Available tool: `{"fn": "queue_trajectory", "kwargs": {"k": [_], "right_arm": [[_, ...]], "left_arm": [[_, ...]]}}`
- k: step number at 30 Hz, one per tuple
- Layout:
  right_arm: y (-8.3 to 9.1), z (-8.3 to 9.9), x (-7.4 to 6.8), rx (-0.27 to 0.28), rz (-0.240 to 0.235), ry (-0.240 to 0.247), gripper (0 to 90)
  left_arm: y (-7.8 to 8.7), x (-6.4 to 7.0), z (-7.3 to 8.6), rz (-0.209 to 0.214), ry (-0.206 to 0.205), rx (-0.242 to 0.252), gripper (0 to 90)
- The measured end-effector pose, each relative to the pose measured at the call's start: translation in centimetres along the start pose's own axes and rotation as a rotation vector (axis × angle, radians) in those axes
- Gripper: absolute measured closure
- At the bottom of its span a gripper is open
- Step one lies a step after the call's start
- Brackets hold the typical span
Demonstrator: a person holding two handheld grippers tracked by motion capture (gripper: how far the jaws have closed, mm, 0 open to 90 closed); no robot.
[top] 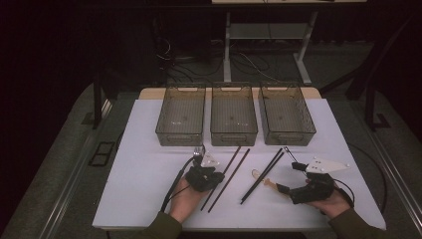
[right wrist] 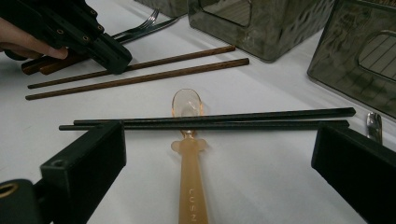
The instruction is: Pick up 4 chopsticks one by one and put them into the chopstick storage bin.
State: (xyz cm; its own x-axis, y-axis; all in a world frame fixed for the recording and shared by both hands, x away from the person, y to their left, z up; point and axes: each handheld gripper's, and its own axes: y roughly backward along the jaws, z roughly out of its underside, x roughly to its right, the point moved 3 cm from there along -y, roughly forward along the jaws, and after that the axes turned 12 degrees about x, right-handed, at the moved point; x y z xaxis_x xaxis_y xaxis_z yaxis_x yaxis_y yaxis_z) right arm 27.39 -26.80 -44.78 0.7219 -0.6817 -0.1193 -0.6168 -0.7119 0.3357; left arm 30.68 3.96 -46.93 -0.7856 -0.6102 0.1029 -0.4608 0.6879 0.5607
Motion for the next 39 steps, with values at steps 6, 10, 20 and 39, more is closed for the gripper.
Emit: {"fn": "queue_trajectory", "kwargs": {"k": [6, 10, 20, 39], "right_arm": [[0.01, -0.01, -0.01, 0.001, 0.0, -0.002, 3.1], [0.02, -0.02, -0.02, 0.003, -0.001, -0.003, 3.1], [0.06, -0.05, -0.02, 0.005, 0.0, -0.004, 3.1], [0.13, -0.11, -0.02, 0.007, 0.002, -0.004, 3.1]], "left_arm": [[0.01, -0.02, -0.03, -0.001, -0.005, -0.002, 82.8], [0.05, 0.13, -0.03, -0.007, -0.002, -0.005, 83.1], [0.16, 0.24, -0.03, -0.013, -0.014, -0.009, 84.1], [0.31, 0.21, 0.01, -0.034, 0.018, 0.016, 85.4]]}}
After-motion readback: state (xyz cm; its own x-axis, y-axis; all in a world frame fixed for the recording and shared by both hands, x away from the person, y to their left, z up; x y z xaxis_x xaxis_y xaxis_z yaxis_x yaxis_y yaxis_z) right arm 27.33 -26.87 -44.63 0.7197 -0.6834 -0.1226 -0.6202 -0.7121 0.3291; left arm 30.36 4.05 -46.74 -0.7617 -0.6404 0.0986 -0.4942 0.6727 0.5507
